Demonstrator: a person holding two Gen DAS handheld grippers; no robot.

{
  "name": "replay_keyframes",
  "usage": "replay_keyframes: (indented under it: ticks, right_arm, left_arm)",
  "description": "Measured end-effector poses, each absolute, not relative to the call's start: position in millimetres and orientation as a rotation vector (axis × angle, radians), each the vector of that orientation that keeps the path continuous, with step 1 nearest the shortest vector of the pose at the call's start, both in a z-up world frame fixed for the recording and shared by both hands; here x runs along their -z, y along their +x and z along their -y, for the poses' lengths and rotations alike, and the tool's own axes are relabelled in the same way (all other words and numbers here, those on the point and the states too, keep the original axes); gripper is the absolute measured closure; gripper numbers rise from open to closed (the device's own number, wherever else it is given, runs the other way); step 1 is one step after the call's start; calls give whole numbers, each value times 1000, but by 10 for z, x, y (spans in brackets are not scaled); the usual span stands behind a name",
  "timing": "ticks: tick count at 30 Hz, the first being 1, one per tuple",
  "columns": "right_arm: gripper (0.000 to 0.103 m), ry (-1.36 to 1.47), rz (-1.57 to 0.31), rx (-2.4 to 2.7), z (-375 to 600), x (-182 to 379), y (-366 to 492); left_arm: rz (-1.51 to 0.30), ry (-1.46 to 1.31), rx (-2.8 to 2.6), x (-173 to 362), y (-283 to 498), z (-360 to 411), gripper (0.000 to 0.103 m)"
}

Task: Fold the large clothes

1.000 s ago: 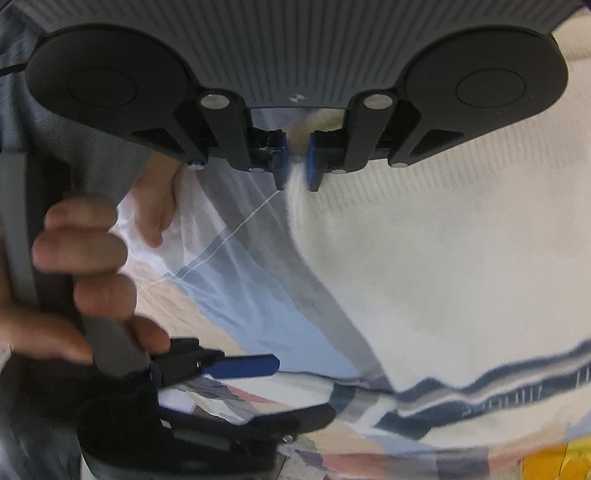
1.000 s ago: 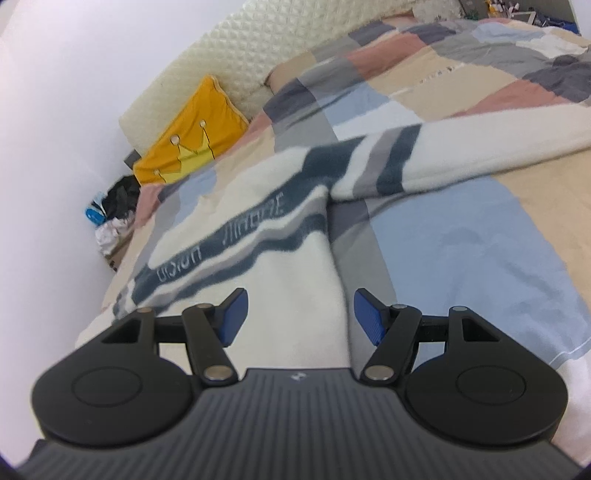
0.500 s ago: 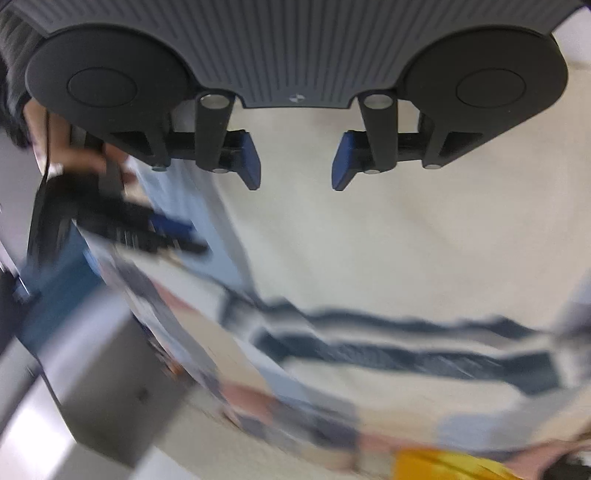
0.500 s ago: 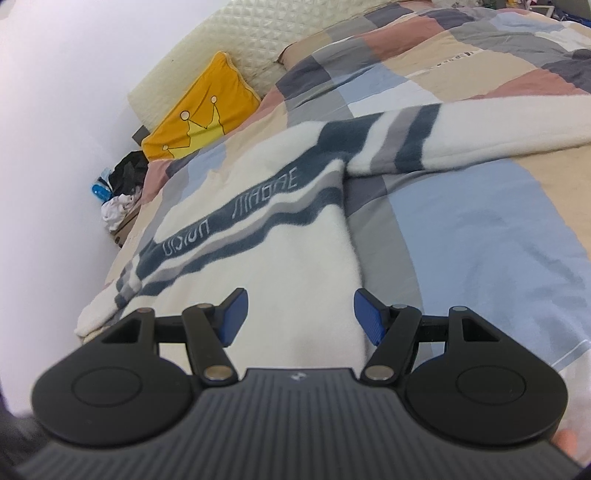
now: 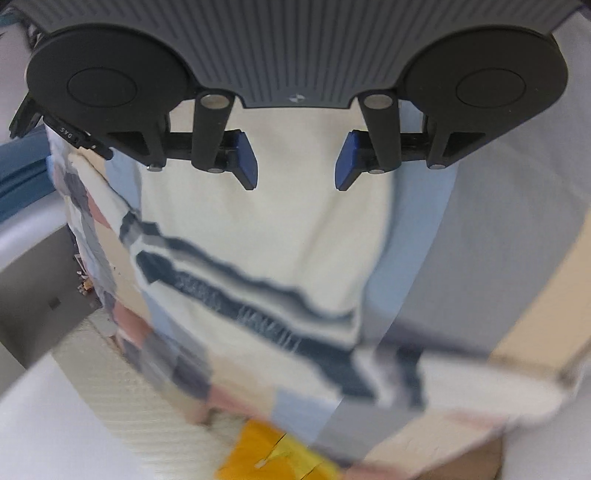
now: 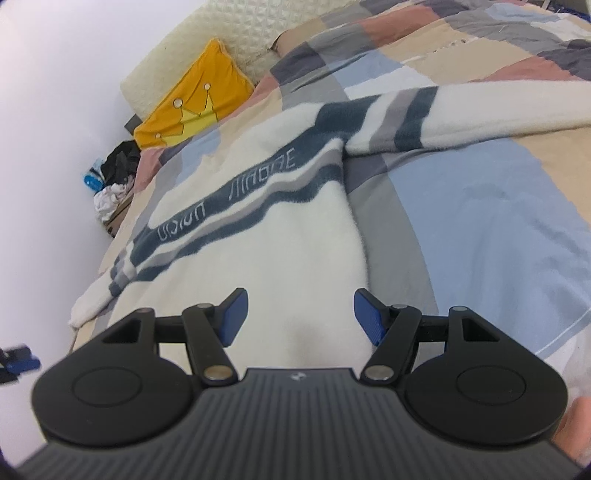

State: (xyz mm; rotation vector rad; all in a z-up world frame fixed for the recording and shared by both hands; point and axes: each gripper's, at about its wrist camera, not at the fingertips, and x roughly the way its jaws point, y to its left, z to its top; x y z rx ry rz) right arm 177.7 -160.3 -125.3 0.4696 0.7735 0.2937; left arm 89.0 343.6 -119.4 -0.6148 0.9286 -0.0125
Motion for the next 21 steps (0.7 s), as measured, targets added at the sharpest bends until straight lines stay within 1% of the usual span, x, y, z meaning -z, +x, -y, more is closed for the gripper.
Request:
replay_keyframes:
  ticks: [6,10,17,18,19,20,21]
  right_arm:
    - [36,445,-794,-279,1501,1262,1776]
    - [36,423,-813,-334,1377,1271,1762]
    - [37,347,-892,-401,1043,1381,1759]
    - [37,338,-901,-395,1024,1394,1772]
    - [37,336,-912,-392,1020,1413,1784]
    - [37,336,-926,-390,1013,1433,1797]
    - [38,335,-937,-388,1010,1454,1804]
  left_arm:
    - [-1094,-777,-8,1896,942,-3722,51]
    - [-1174,-785,-24,2213,1050,-3693,51]
    - [-1298,-830,10,2540,1228,-3701,52]
    - [-1305,-816,17,2548,1265,-3675,55]
    - [-1314,-791,27,2548,1289,-3647,62]
    - [-1319,-762,33,2543,1304,-3620,67]
    - [-1320,-730,41,2525,1308,-3590,76]
